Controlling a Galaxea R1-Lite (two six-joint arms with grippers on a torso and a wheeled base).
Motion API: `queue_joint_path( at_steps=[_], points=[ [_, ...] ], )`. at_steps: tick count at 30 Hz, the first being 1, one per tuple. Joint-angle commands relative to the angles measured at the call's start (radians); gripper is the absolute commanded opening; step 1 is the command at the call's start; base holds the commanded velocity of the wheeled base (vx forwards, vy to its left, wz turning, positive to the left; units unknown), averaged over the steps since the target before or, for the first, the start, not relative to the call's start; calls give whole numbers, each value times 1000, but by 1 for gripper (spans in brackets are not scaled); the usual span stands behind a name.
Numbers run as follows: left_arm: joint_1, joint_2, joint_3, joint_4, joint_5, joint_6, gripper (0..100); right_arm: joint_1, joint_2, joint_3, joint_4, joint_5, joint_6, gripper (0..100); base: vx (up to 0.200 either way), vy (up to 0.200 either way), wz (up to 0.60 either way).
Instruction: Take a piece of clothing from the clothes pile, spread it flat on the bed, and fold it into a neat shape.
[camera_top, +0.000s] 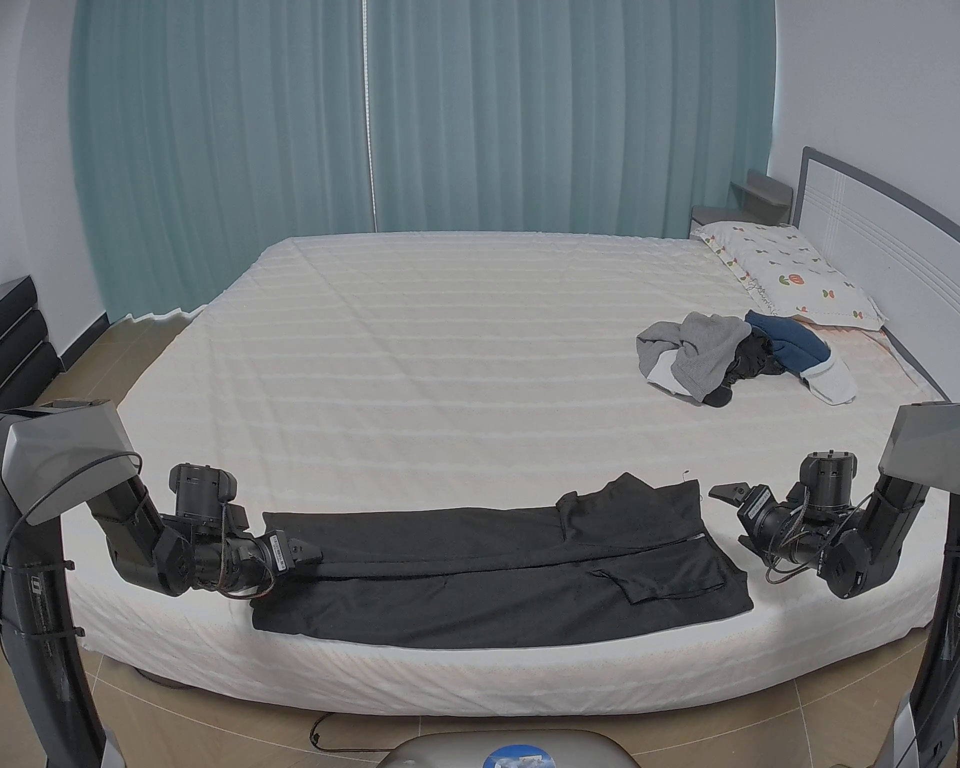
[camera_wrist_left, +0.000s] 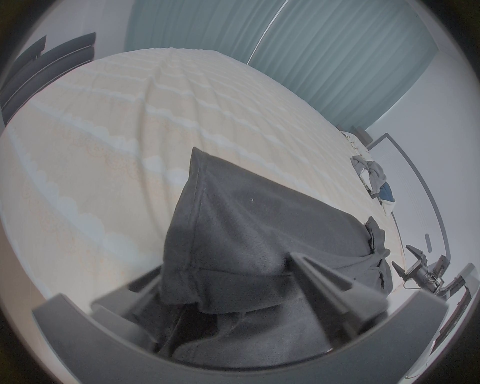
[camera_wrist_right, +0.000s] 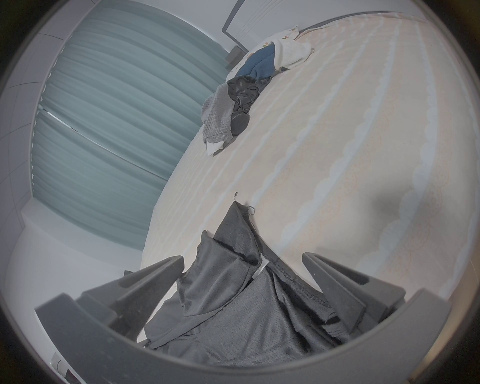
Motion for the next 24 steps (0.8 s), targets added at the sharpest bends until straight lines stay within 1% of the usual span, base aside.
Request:
queue_joint_path(
  at_steps=[1,8,11,18,24],
  points=[
    [-1,-8,9,0,4,-1,0,0,1,-1,0,0,0,100,0,0,0],
    [1,-18,11,-12,15,-17,0,-2,0,-1,-2,0,0,100,0,0,0],
    [1,-31,6,-13,22,-43,0,-16,-16,-1,-2,0,2,100,0,0,0],
    [-1,-29,9,-15,22,-53,0,-33,-17,-1,-2,2,2,100,0,0,0],
    [1,-29,4,-17,22,-63,0,-28,-14,-1,-2,2,2,100,-200,0,0]
  ],
)
